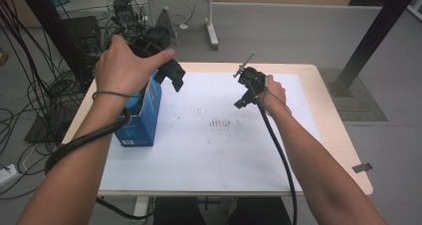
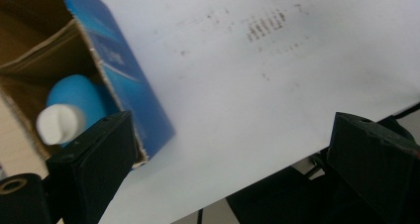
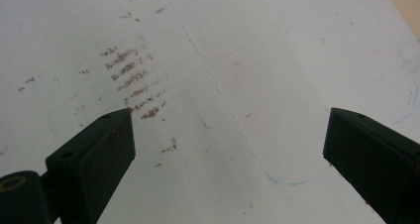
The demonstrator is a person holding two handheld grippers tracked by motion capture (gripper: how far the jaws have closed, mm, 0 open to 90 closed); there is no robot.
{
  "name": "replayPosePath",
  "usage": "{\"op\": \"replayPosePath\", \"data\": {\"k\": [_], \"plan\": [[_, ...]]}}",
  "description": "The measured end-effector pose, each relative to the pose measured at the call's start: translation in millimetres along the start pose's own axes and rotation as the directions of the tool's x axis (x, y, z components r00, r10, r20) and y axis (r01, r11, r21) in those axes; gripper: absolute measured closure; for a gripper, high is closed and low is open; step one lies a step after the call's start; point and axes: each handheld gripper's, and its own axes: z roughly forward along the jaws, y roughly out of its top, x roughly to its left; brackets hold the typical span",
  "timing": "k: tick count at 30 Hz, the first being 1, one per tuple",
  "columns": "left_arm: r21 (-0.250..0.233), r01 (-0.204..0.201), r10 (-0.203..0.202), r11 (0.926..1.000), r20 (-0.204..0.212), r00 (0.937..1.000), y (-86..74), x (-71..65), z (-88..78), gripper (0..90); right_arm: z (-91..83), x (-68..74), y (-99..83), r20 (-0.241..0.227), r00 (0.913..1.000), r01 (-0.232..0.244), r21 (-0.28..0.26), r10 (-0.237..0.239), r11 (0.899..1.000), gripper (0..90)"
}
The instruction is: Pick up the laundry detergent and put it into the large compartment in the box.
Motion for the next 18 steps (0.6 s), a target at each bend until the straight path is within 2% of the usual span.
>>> {"op": "replayPosePath", "data": {"k": [6,18], "plan": [[0.037,-0.033,0.031,0.9988,0.057,0.9979,-0.8,-12.7,17.2,5.4,-2.6,0.2,-0.6,0.005,1.0000,-0.001,-0.001,0.001,1.000,5.3],[0.076,-0.047,0.035,0.9960,0.148,0.9883,-3.7,-28.4,65.2,5.4,-1.7,-2.2,-3.1,-0.001,1.0000,-0.009,-0.005,0.009,1.000,5.3]]}}
